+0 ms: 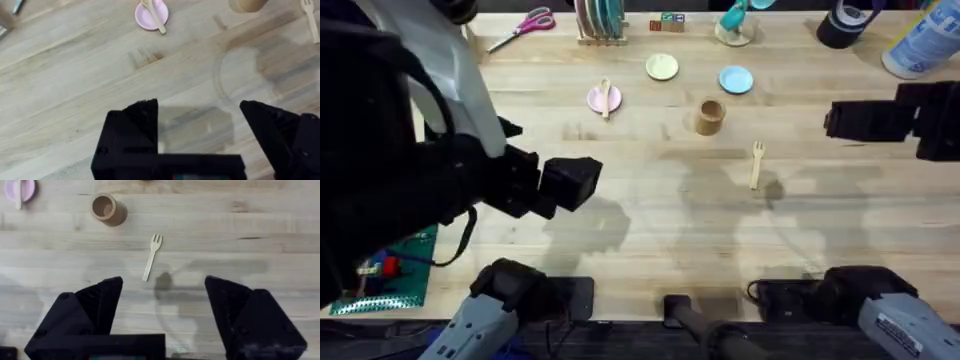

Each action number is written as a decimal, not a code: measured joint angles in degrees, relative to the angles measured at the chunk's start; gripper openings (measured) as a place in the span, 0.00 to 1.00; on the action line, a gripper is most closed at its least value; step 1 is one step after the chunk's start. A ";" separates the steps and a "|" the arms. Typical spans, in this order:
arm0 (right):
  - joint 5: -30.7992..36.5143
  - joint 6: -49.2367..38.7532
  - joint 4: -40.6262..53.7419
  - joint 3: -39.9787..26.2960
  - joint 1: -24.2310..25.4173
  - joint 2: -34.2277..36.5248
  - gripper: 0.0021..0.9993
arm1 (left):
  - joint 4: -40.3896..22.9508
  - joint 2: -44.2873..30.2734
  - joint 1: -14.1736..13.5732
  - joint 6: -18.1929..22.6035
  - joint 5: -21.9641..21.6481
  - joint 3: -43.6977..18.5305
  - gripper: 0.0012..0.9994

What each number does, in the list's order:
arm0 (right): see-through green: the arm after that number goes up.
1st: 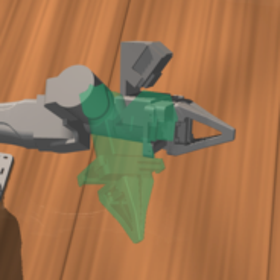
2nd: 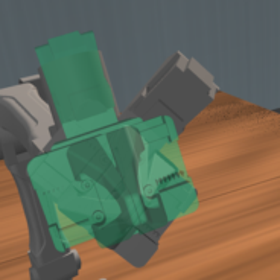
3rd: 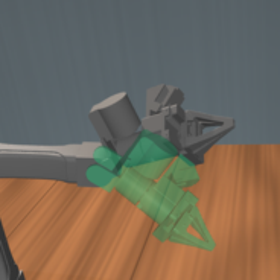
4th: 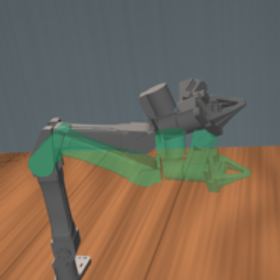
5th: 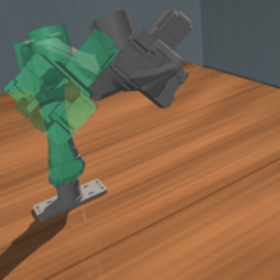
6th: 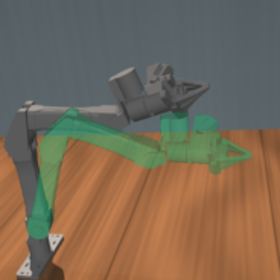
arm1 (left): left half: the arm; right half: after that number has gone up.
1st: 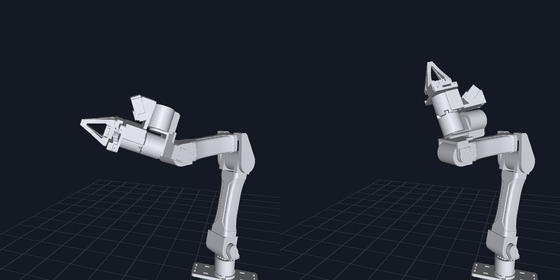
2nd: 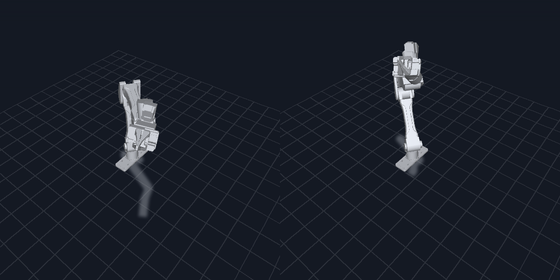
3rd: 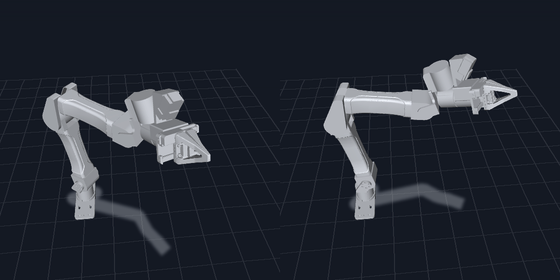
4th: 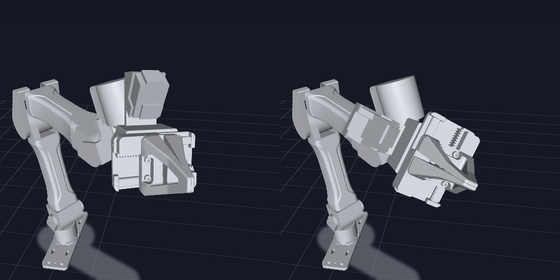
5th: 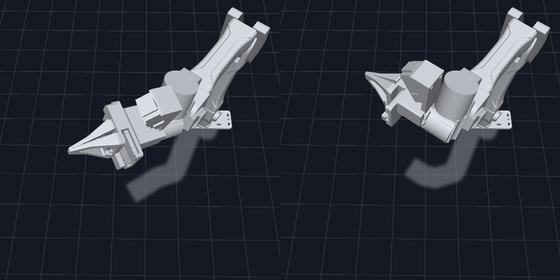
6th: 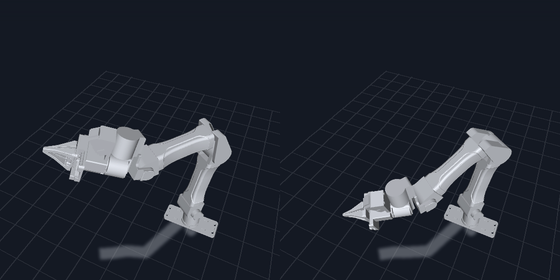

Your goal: Pick up a utensil and set it on the pink plate, then put the other utensil in the container.

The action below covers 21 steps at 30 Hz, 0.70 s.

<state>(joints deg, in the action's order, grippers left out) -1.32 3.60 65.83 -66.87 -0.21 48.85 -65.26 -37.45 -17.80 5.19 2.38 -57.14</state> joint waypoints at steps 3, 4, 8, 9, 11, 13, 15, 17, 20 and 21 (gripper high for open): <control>0.00 2.27 0.15 0.02 0.00 0.95 1.00 | -0.04 0.00 0.00 0.02 0.02 0.00 0.99; 0.01 3.06 0.20 0.02 0.00 1.54 1.00 | -0.06 0.00 0.00 0.02 0.02 0.00 1.00; 0.02 6.60 0.21 0.07 0.00 5.39 0.99 | -0.13 0.00 0.00 0.02 0.02 0.00 1.00; 0.04 7.37 0.21 0.09 0.00 6.53 0.98 | -0.13 0.00 0.00 0.02 0.02 0.00 1.00; 0.28 9.05 0.24 0.14 0.00 8.67 0.97 | -0.14 0.00 0.00 0.02 0.01 0.00 0.99; 0.51 10.68 0.28 0.27 0.00 10.57 0.97 | -0.13 0.00 0.00 0.02 0.02 0.00 0.99; 0.63 12.08 0.28 0.31 0.00 12.22 0.97 | -0.13 0.00 0.00 0.02 0.02 0.00 1.00; 0.71 13.14 0.19 0.49 0.00 13.47 0.98 | -0.13 0.01 0.00 0.02 0.02 0.00 1.00; 0.72 14.69 -0.48 2.09 -0.03 14.49 0.99 | -0.13 0.01 0.00 0.02 0.02 0.00 0.99; 0.74 15.30 -1.09 3.17 -0.14 14.55 0.99 | -0.13 0.00 0.00 0.02 0.02 0.00 0.99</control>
<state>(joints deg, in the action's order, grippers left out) -0.59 18.90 64.74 -63.70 -0.35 63.40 -65.39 -37.45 -17.80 5.21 2.39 -57.14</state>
